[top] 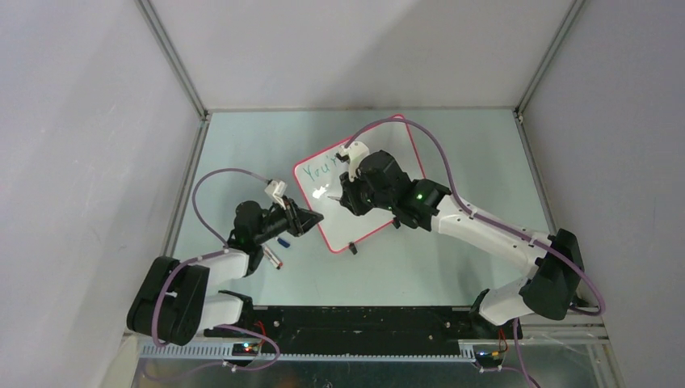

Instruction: Write a sentence on the whiteboard

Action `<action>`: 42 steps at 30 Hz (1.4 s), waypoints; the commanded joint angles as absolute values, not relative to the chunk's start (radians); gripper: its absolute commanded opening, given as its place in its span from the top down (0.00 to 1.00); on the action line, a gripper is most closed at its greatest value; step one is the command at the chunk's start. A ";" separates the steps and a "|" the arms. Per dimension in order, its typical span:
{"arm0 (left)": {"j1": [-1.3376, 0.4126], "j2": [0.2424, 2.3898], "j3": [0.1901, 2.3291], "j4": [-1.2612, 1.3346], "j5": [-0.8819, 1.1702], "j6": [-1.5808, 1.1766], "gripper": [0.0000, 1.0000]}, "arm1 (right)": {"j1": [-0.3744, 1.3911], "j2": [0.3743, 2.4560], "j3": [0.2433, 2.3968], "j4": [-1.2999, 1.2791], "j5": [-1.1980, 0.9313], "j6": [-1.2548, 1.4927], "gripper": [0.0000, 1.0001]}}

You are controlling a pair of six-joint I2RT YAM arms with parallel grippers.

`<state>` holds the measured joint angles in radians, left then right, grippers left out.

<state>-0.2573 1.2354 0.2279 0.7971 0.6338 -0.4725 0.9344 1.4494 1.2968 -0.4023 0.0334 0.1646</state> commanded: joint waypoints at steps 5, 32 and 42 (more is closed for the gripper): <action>-0.259 1.268 0.245 0.768 0.664 -0.452 0.75 | 0.942 1.432 1.287 -0.380 0.034 0.170 1.00; -0.260 1.271 0.289 0.656 0.640 -0.416 1.00 | 0.952 1.500 1.368 -0.374 0.131 0.075 1.00; -0.260 1.245 0.296 0.618 0.614 -0.396 0.97 | 0.952 1.493 1.353 -0.359 0.123 0.088 1.00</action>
<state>-0.2577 1.2579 0.2878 0.6994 0.6922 -0.4778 0.9489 1.5024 1.3155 -0.3912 0.1005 0.1001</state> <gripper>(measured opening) 0.146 0.163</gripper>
